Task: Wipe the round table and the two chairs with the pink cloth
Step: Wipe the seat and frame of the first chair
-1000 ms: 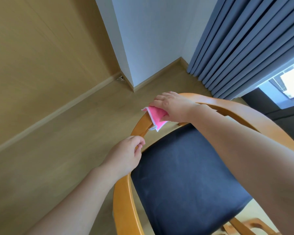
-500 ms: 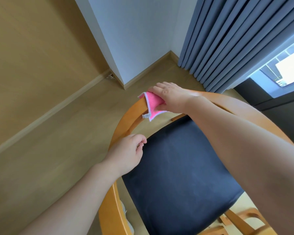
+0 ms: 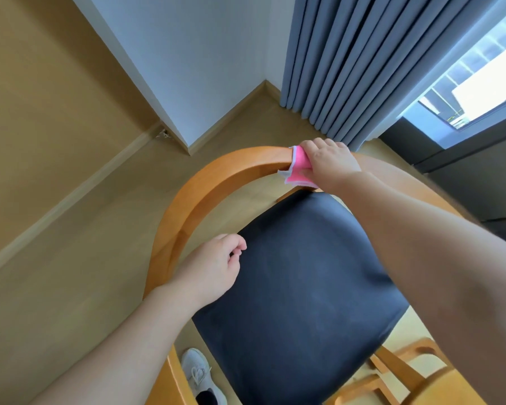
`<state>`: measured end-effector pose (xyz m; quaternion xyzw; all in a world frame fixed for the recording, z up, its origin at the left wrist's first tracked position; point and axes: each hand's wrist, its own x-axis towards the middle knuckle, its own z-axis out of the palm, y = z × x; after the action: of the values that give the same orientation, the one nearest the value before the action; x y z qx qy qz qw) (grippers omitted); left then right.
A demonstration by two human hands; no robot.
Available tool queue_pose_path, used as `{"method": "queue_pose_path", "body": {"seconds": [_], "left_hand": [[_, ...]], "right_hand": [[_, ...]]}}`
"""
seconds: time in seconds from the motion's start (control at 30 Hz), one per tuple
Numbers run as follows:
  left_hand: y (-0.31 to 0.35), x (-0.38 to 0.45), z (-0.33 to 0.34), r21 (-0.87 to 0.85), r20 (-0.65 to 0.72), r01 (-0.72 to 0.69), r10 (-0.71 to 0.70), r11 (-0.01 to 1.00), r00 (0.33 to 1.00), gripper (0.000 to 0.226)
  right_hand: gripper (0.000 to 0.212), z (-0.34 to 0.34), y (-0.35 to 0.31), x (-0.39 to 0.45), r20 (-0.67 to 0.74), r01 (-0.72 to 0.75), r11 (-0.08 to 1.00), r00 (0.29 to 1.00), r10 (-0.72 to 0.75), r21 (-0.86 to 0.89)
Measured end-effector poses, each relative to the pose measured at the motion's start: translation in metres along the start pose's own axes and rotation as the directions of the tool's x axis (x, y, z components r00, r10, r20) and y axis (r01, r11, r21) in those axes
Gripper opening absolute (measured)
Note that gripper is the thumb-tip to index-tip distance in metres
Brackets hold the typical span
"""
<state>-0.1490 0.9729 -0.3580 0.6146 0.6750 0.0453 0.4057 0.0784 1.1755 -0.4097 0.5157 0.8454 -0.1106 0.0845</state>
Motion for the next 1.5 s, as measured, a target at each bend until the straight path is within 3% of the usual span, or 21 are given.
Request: {"method": "queue_pose_path", "body": {"seconds": [0.2, 0.73, 0.97, 1.5], "left_hand": [[0.023, 0.012, 0.014, 0.01, 0.041, -0.025, 0.025, 1.0, 0.999, 0.02], [0.074, 0.024, 0.048, 0.039, 0.159, -0.093, 0.086, 0.995, 0.984, 0.022], [0.098, 0.025, 0.066, 0.076, 0.192, -0.143, 0.126, 0.987, 0.973, 0.023], [0.147, 0.012, 0.114, 0.134, 0.279, -0.281, 0.236, 0.95, 0.931, 0.02]], "right_hand": [[0.051, 0.006, 0.026, -0.015, -0.031, -0.053, 0.998, 0.998, 0.052, -0.035], [0.067, 0.022, 0.082, -0.073, -0.124, -0.218, 0.976, 0.969, 0.214, -0.022], [0.083, 0.03, 0.104, -0.11, -0.139, -0.311, 0.95, 0.941, 0.31, 0.013], [0.093, 0.058, 0.138, -0.221, -0.091, -0.549, 0.832, 0.827, 0.555, 0.079]]}}
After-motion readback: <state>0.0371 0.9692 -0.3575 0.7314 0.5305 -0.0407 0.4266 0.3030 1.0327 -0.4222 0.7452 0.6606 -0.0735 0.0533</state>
